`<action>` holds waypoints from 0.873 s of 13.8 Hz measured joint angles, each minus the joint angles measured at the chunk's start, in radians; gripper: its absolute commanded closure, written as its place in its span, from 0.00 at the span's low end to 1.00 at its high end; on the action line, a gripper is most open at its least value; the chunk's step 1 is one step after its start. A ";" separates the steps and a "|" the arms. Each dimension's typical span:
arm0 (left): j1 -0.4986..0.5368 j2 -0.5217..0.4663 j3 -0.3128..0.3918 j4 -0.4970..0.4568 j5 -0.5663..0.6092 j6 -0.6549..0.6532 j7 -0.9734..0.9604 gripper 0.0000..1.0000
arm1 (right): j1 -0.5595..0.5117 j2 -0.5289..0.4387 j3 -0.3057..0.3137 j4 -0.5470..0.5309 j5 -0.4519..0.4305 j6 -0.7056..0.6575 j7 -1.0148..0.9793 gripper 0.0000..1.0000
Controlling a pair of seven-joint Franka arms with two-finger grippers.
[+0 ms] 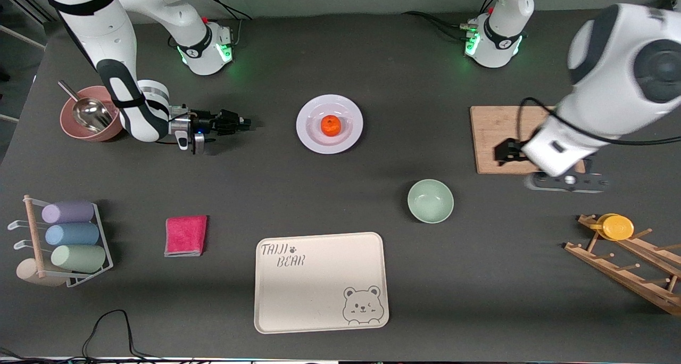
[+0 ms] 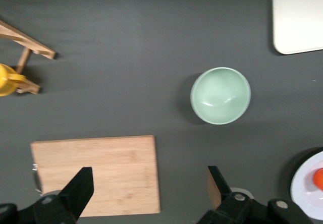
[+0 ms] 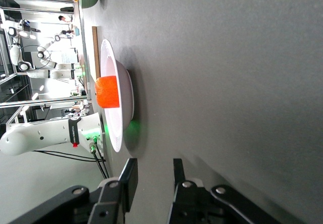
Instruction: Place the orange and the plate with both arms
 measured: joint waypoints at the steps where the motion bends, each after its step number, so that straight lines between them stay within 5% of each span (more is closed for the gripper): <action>1: 0.042 -0.005 0.000 0.000 -0.001 0.000 0.051 0.00 | 0.001 0.007 0.001 0.001 0.007 -0.010 -0.005 0.65; 5: 0.156 -0.015 -0.001 0.000 -0.006 -0.002 0.162 0.00 | 0.091 0.017 0.021 0.002 0.160 -0.020 -0.017 0.65; 12: 0.165 -0.073 -0.008 -0.001 -0.007 -0.081 0.164 0.00 | 0.270 0.042 0.110 0.020 0.455 -0.007 -0.017 0.65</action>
